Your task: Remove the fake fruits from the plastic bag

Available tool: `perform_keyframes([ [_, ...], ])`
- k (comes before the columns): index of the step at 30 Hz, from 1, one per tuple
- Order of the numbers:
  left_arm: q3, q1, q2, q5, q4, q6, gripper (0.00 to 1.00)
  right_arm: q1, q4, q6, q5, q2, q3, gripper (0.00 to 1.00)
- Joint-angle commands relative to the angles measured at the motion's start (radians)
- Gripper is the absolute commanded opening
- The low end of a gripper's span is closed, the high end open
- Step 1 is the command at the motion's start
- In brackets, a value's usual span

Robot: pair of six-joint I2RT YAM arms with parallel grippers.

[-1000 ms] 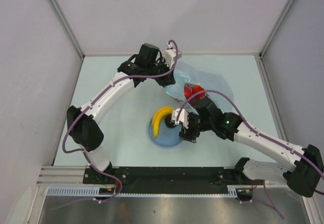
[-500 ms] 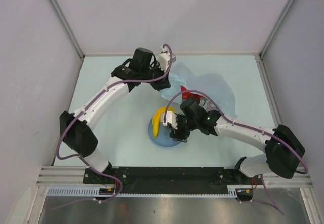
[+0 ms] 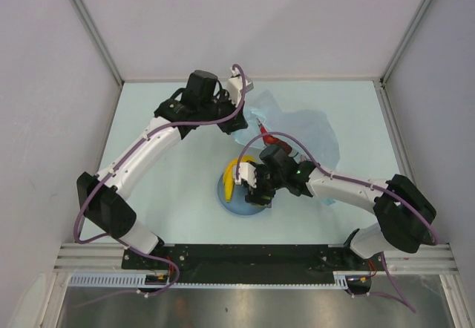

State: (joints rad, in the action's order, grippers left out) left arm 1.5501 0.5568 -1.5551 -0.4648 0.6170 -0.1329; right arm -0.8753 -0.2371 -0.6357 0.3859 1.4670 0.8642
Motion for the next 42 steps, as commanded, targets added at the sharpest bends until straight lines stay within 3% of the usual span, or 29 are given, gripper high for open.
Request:
perform_keyframes([
  [1, 0.004, -0.008, 0.013, -0.038, -0.022, -0.008, 0.0, 0.001, 0.044, -0.033, -0.012, -0.008, -0.007, 0.83],
  [13, -0.002, -0.006, 0.007, -0.051, -0.026, 0.001, 0.0, -0.005, 0.077, -0.029, -0.045, -0.02, -0.037, 0.81],
  [21, -0.001, -0.006, 0.006, -0.066, -0.03, 0.01, 0.0, -0.022, 0.185, 0.142, -0.108, -0.028, -0.048, 0.84],
  [28, -0.004, -0.008, 0.007, -0.066, -0.03, 0.009, 0.0, -0.013, 0.177, 0.059, -0.206, -0.014, -0.071, 0.84],
  [38, -0.008, -0.006, 0.003, -0.077, -0.028, 0.012, 0.0, 0.016, 0.166, 0.05, -0.205, -0.037, -0.071, 0.84],
  [42, -0.005, -0.006, 0.0, -0.083, -0.028, 0.015, 0.0, 0.01, 0.105, 0.056, -0.124, -0.086, -0.045, 0.88],
])
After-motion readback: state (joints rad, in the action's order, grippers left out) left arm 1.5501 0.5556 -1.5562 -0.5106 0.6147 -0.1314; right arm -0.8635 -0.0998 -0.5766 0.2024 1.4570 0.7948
